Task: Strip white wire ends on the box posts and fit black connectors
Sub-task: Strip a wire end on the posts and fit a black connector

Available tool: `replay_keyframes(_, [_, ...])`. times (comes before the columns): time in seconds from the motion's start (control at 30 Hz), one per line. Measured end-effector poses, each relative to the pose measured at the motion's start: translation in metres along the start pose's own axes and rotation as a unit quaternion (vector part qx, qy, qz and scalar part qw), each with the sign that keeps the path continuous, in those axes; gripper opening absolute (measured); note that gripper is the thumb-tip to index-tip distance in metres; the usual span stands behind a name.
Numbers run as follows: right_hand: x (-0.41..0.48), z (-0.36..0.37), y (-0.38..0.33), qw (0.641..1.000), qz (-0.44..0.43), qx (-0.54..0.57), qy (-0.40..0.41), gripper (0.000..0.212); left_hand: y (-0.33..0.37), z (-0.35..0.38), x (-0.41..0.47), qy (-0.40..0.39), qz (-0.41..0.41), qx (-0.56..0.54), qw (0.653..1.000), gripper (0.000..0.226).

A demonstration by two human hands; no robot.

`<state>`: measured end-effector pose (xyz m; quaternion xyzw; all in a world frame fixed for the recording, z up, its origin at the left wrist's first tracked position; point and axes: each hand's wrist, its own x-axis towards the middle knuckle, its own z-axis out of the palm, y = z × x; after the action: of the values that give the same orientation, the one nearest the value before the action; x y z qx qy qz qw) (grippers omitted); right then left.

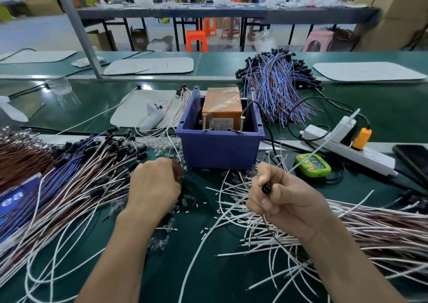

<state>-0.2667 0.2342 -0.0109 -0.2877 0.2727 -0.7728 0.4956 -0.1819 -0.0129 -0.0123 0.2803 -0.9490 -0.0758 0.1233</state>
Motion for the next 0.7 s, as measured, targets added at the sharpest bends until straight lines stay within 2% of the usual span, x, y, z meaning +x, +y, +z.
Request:
replay_keyframes(0.1, [0.001, 0.001, 0.000, 1.000, 0.000, 0.004, -0.008, 0.019, 0.001, 0.003, -0.001, 0.008, 0.013, 0.007, 1.000, 0.021])
replay_keyframes(0.23, [0.001, 0.001, 0.000, 1.000, 0.002, 0.001, -0.002, 0.020, -0.002, 0.002, -0.002, 0.027, 0.013, -0.037, 0.999, 0.016])
replay_keyframes(0.33, [0.001, 0.001, 0.000, 1.000, -0.003, -0.006, 0.022, 0.024, 0.000, -0.007, -0.005, 0.044, 0.009, -0.148, 0.988, 0.015])
replay_keyframes(0.4, [0.002, 0.001, 0.000, 0.998, -0.013, -0.012, 0.054, 0.030, 0.009, -0.019, -0.009, 0.049, -0.004, -0.315, 0.948, 0.017])
replay_keyframes(0.43, [0.003, 0.001, 0.000, 0.997, -0.019, -0.012, 0.075, 0.034, 0.015, -0.026, -0.013, 0.031, -0.003, -0.409, 0.912, 0.018])
replay_keyframes(0.5, [0.003, 0.001, 0.001, 0.993, -0.034, -0.007, 0.111, 0.041, 0.031, -0.039, -0.024, -0.034, 0.032, -0.576, 0.816, 0.017])
replay_keyframes(0.53, [0.004, 0.001, 0.001, 0.992, -0.040, -0.004, 0.122, 0.043, 0.038, -0.045, -0.029, -0.056, 0.058, -0.623, 0.778, 0.016])
replay_keyframes(0.57, [0.004, 0.001, 0.002, 0.991, -0.043, -0.002, 0.129, 0.044, 0.044, -0.049, -0.035, -0.070, 0.086, -0.645, 0.756, 0.016])
replay_keyframes(0.63, [0.004, 0.001, 0.001, 0.990, -0.046, -0.006, 0.137, 0.044, 0.055, -0.053, -0.044, -0.085, 0.138, -0.642, 0.749, 0.017])
replay_keyframes(0.7, [0.004, 0.001, 0.001, 0.990, -0.045, -0.011, 0.136, 0.044, 0.063, -0.053, -0.052, -0.087, 0.172, -0.625, 0.756, 0.017])
